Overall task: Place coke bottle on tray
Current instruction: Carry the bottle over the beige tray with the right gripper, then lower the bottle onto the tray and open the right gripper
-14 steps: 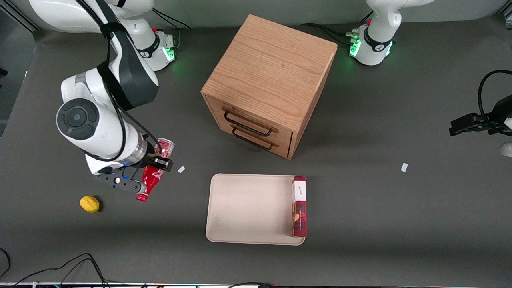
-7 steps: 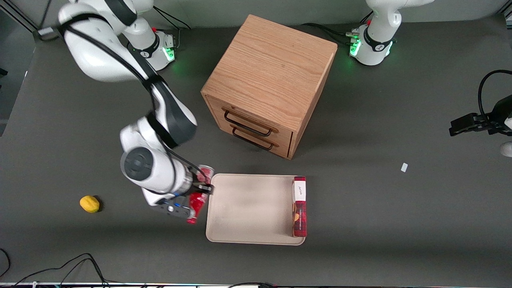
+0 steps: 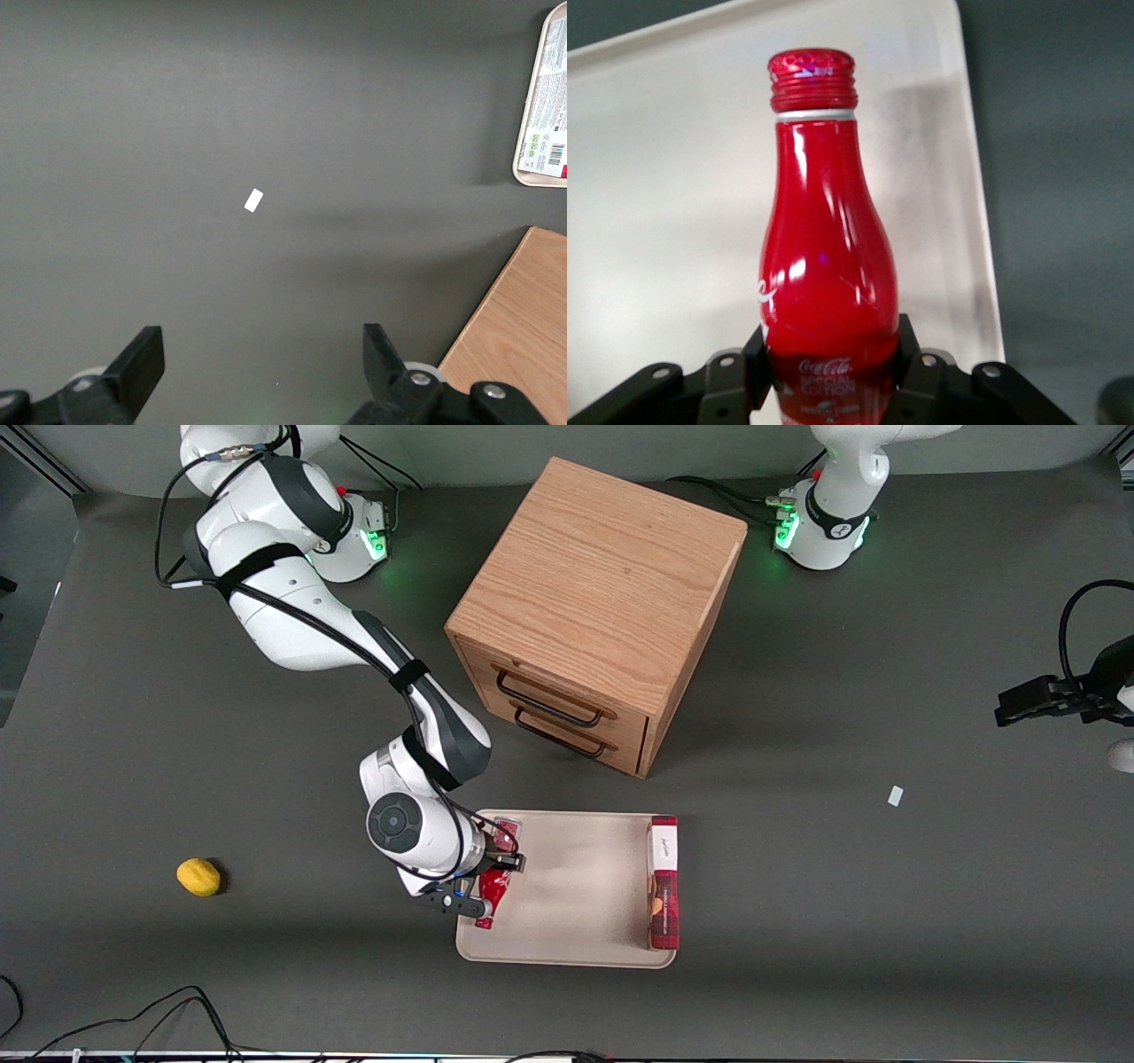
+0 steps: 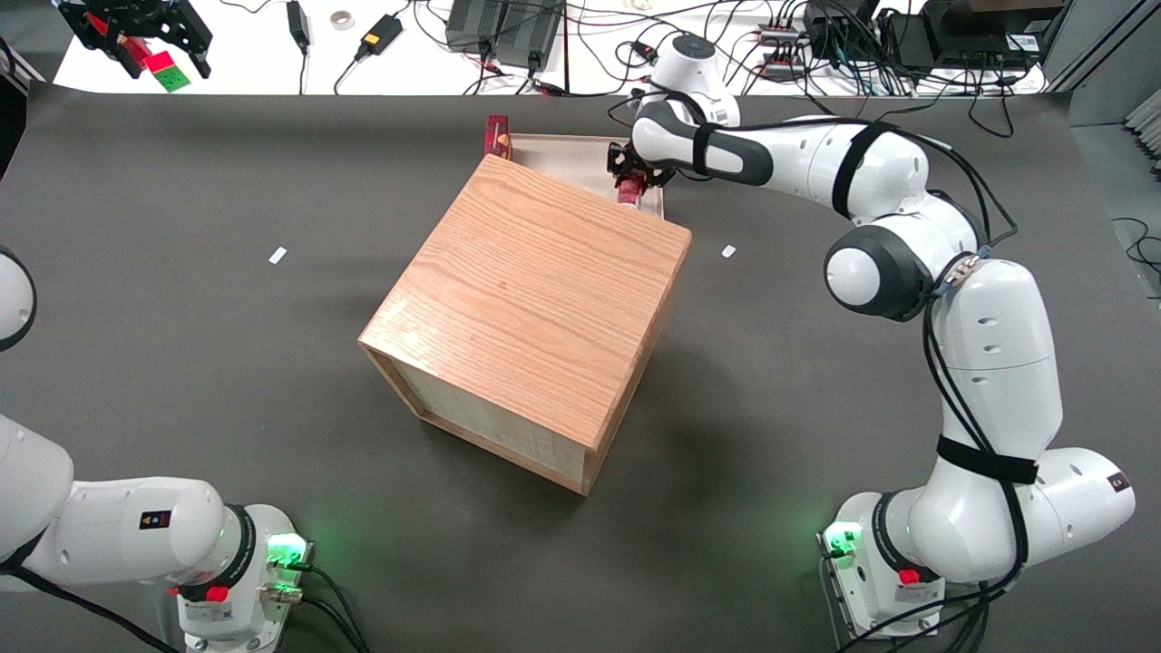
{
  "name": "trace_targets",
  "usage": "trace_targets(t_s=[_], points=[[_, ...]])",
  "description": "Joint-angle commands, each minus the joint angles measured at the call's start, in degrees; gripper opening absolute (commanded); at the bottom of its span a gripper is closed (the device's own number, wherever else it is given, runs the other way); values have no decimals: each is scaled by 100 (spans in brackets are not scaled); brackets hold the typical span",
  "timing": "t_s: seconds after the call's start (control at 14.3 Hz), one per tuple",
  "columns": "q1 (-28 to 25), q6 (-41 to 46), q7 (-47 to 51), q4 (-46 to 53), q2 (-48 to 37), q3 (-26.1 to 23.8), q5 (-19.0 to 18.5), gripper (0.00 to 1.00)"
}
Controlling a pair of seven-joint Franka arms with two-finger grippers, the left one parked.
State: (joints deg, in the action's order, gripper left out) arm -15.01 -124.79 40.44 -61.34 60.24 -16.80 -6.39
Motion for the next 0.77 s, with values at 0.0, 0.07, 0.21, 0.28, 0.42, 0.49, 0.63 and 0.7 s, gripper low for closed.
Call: trace_targets(t_s=[0.0,0.07,0.21,0.28,0.42,0.49,0.63,0.7], points=[[33,-106,-116,219,190,-25,-161,0],[42,-168,-116,219,199,-25,-161,0],[42,-203,-98,219,243,-25,-161,0],[33,-291,-37,219,278,-25,-161,31],[24,-344,-37,219,278,19,-170,100],[24,-353,-37,211,278,28,-170,100],[24,-353,-37,167,287,36,-170,100],[33,-371,-37,114,287,45,-170,100]])
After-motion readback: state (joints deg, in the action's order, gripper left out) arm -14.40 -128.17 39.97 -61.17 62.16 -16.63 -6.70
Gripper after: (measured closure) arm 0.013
